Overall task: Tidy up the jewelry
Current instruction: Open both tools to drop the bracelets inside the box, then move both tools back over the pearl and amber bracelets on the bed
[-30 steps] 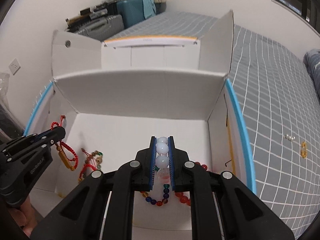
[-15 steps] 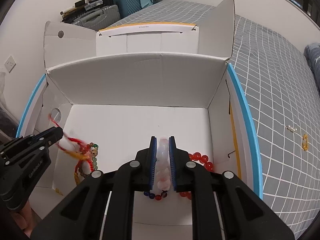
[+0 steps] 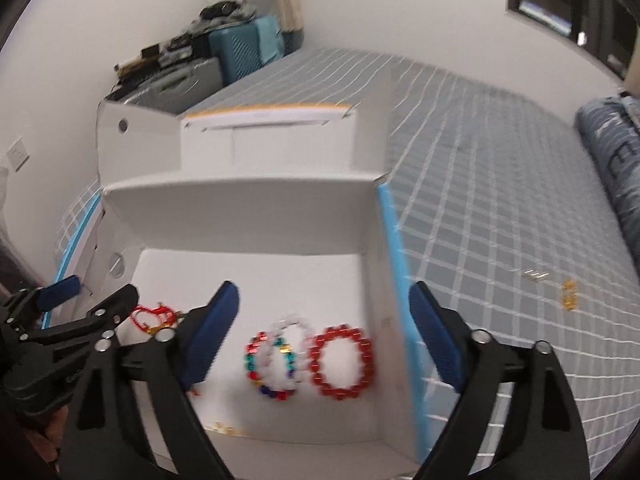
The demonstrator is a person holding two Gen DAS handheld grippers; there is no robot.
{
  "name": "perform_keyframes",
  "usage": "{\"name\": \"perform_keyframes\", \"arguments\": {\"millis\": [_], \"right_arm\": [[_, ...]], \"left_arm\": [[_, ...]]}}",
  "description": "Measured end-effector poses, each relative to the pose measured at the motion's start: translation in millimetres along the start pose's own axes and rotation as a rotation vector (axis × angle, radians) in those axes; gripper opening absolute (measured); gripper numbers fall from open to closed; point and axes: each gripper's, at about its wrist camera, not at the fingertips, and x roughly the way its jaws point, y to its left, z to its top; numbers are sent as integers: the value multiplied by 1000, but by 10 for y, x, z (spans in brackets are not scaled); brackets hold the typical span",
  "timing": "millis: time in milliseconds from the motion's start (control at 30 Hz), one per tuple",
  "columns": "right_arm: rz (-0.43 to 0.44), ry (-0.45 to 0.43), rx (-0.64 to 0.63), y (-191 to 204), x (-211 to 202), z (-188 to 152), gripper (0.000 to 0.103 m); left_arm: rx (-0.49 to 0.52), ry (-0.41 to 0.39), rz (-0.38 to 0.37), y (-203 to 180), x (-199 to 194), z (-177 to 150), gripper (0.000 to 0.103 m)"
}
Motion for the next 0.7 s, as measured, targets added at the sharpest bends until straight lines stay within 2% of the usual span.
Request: {"name": "perform_keyframes", "arguments": {"millis": [133,200,433,700], "right_arm": [[-37,-31,25,-284,-187,-8,95],[-55,-39,41,-430,-253,-22,95],[-119,-42,96,-1022,-448,-121,95],[-210,-44,184,-1881,-600,-190,95]], "left_arm": [[13,-21,-26,-169,-117,24,94],[25,-35,-39,-301,-183,33,97],[87,-74,-114,-881,-354,91,97],[174,-67,-212,-1752,-356,187,97]]}}
